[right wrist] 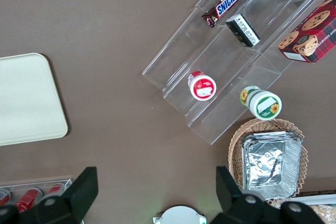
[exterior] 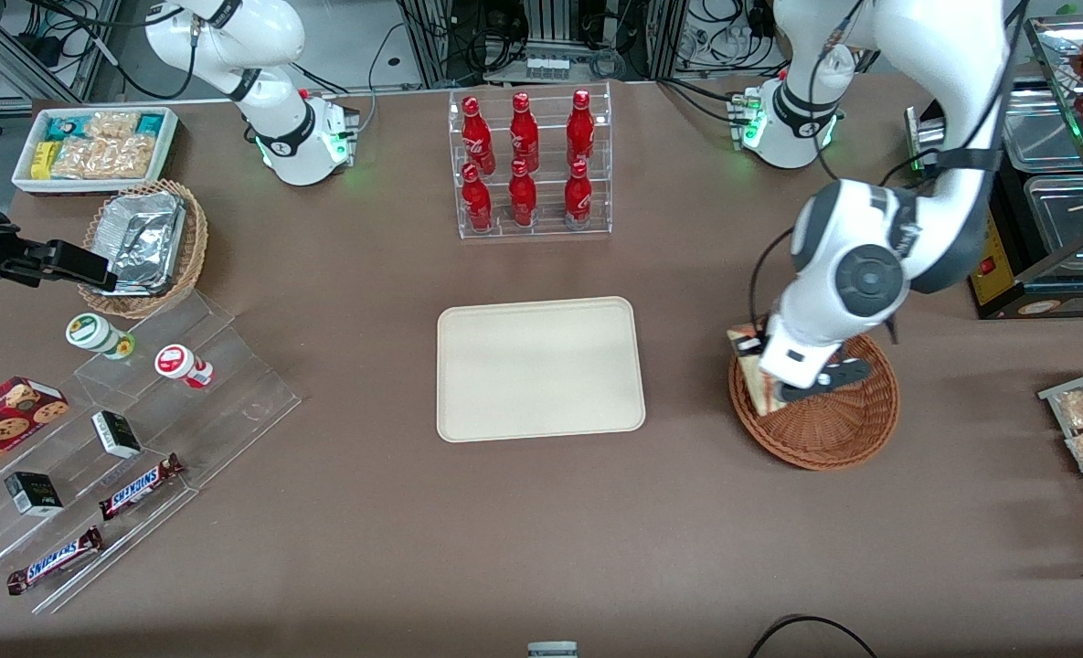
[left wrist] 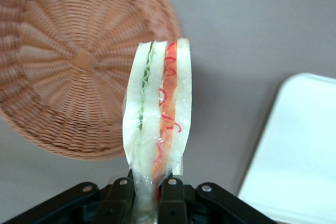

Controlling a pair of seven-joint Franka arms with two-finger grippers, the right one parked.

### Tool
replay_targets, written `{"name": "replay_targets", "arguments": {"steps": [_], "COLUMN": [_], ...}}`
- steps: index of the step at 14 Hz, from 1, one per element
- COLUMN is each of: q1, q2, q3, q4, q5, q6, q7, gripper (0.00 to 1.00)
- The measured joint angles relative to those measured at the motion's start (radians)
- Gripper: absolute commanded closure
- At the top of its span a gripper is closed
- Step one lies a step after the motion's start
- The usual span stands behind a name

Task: Place sandwich from basket to tray
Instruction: 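Lift the sandwich and carry it over the cream tray, then lower the sandwich onto the tray and open the left gripper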

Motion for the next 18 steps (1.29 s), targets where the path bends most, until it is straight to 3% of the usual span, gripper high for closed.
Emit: {"name": "replay_targets", "arguments": {"steps": [6, 11, 18], "q1": [-0.174, -0.305, -0.391], "q2": [0.143, 0.344, 0.528], "q3": [-0.002, -0.004, -0.004], "q4": [0.172, 0.404, 0.592], "q5": [-0.005, -0.049, -0.058], "q6": [0.003, 0.005, 0.01], "q7": [-0.006, -0.128, -0.268], "gripper": [1.0, 1.0, 1.0]}}
